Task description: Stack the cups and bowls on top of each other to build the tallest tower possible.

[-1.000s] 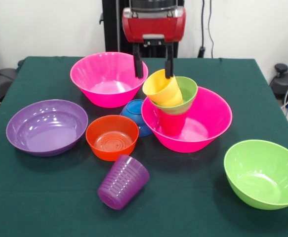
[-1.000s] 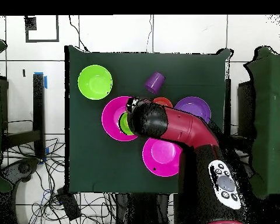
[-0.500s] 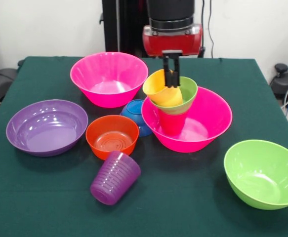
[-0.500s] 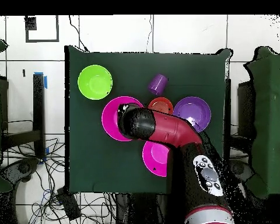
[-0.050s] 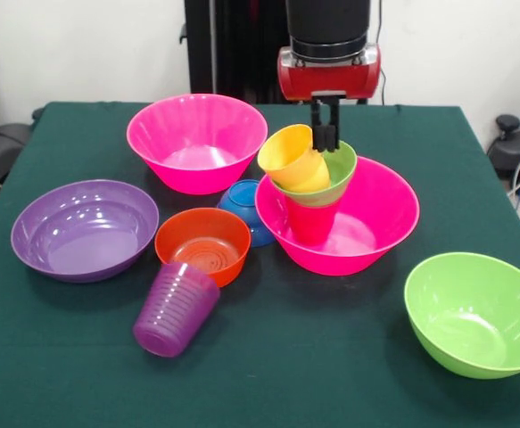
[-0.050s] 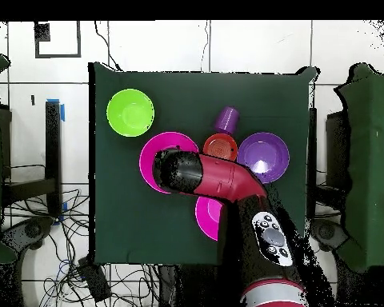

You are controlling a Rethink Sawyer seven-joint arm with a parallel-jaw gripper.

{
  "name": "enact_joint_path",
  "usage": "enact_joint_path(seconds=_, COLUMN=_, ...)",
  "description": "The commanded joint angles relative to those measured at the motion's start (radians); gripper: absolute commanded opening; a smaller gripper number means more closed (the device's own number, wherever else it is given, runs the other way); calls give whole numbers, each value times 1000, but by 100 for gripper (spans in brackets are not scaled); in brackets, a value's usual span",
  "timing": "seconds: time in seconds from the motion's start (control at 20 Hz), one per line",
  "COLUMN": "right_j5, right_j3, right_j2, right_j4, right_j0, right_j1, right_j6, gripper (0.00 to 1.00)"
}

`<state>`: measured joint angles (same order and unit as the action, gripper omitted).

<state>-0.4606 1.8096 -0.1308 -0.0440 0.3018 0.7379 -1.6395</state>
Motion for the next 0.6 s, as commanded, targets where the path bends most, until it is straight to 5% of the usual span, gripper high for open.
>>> enact_joint_path(seconds=0.05, right_j5=-94, right_j3=-1, right_j2=11, right_j4=-23, right_j0=-19, right_j1=-40, right_j6=-173, gripper=0)
enact_joint_path(seconds=0.45, right_j5=-144, right_j3=-8, right_j2=50, right_j4=-11, right_j0=-45, right_j1=4, right_j6=-171, gripper=0)
enact_joint_path(seconds=0.6, right_j5=-265, right_j3=-34, right_j2=66, right_j4=-7, right_j0=-56, right_j1=80, right_j6=-150, gripper=0)
